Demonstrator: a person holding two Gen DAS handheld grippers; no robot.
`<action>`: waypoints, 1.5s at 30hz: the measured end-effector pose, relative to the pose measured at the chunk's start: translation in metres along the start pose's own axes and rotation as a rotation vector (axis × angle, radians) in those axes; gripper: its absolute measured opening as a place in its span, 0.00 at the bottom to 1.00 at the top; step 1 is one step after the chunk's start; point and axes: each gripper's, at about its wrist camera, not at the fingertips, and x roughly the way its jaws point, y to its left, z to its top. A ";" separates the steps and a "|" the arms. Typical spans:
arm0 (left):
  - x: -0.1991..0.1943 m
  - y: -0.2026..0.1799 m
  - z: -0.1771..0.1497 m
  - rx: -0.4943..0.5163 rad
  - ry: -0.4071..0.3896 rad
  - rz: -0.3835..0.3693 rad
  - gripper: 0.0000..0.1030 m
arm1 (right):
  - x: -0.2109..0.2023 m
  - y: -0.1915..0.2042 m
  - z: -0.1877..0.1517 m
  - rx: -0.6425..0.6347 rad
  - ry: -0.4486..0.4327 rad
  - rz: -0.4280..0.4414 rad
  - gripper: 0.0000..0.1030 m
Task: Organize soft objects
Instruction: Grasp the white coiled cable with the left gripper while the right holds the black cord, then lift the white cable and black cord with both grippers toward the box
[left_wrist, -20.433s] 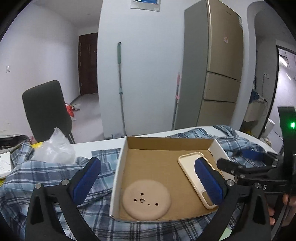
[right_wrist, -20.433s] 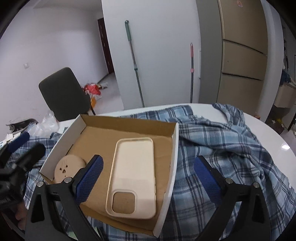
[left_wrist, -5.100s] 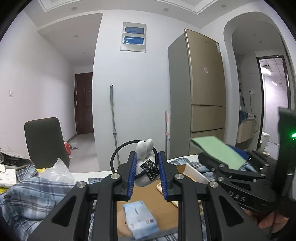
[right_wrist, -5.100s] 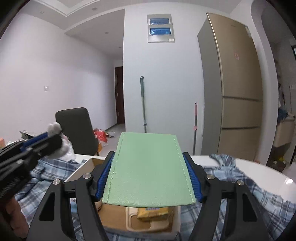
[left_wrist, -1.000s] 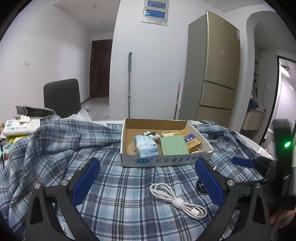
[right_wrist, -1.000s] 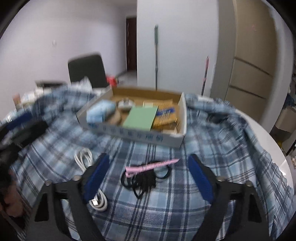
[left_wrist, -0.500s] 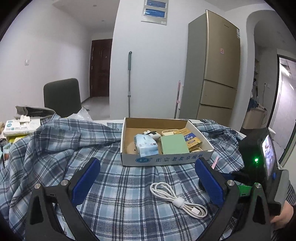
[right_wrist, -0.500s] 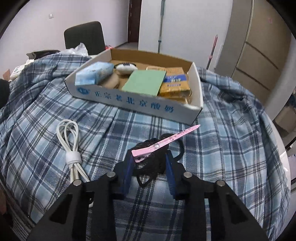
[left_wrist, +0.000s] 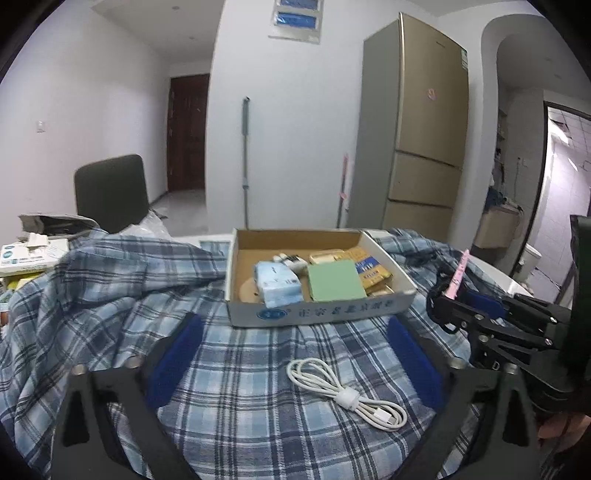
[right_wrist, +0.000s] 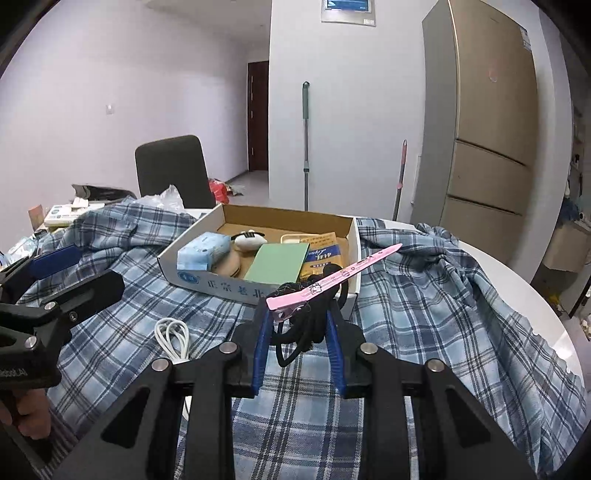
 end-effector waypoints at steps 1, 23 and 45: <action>0.005 0.000 0.000 -0.001 0.024 -0.011 0.74 | 0.001 -0.001 0.000 0.002 0.004 -0.001 0.27; 0.083 -0.007 -0.009 -0.244 0.707 -0.216 0.40 | 0.005 -0.009 -0.001 0.045 0.021 0.012 0.27; 0.084 -0.049 0.005 -0.021 0.581 -0.048 0.19 | 0.006 -0.027 0.000 0.150 0.043 0.061 0.27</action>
